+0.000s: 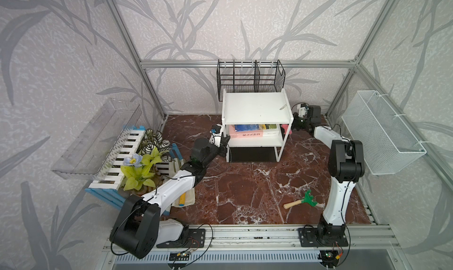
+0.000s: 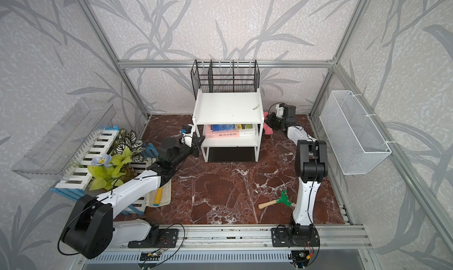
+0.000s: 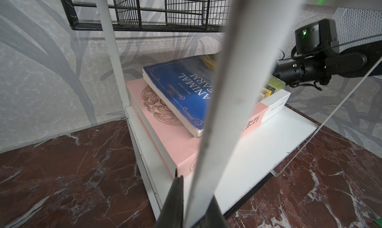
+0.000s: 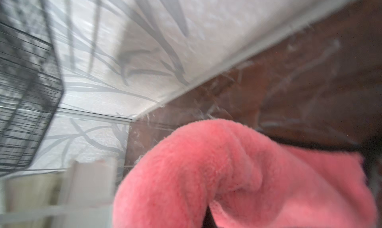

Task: Wipe the bookshelf clean with a cloth
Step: Wipe the dust from the shelf.

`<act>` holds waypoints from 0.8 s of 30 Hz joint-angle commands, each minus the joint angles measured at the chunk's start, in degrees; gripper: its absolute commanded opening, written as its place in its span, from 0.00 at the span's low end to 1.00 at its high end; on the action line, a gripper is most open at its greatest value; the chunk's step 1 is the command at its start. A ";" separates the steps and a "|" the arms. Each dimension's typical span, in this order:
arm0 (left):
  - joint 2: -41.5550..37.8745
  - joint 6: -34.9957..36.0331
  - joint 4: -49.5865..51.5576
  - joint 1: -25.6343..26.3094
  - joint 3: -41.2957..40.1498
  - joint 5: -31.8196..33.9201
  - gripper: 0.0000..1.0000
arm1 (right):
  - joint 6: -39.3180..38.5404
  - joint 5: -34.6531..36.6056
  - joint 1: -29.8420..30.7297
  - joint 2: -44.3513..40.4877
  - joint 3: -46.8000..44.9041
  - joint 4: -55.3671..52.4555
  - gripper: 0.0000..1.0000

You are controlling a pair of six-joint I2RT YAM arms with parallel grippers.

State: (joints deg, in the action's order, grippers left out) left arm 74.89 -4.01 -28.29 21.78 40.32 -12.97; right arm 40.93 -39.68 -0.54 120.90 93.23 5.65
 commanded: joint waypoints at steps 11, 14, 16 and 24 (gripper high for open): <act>4.08 -9.42 2.34 -3.31 3.79 15.39 0.00 | 1.94 0.96 -0.16 3.26 -17.78 7.17 0.00; 3.76 -9.59 2.20 -3.30 3.81 15.68 0.00 | -3.78 -0.87 -0.69 -2.99 -16.58 -0.36 0.00; 3.61 -9.72 2.10 -3.25 3.70 15.72 0.00 | -5.48 -4.50 -0.57 -6.35 -16.77 -1.66 0.00; 4.35 -9.92 1.47 -3.29 3.39 15.63 0.00 | -5.36 -8.53 2.45 -2.26 -29.00 2.18 0.00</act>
State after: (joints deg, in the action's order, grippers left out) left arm 74.76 -4.05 -28.08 21.89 40.36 -12.60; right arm 36.60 -45.91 1.17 113.14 69.56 10.44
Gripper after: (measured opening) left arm 0.127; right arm 0.086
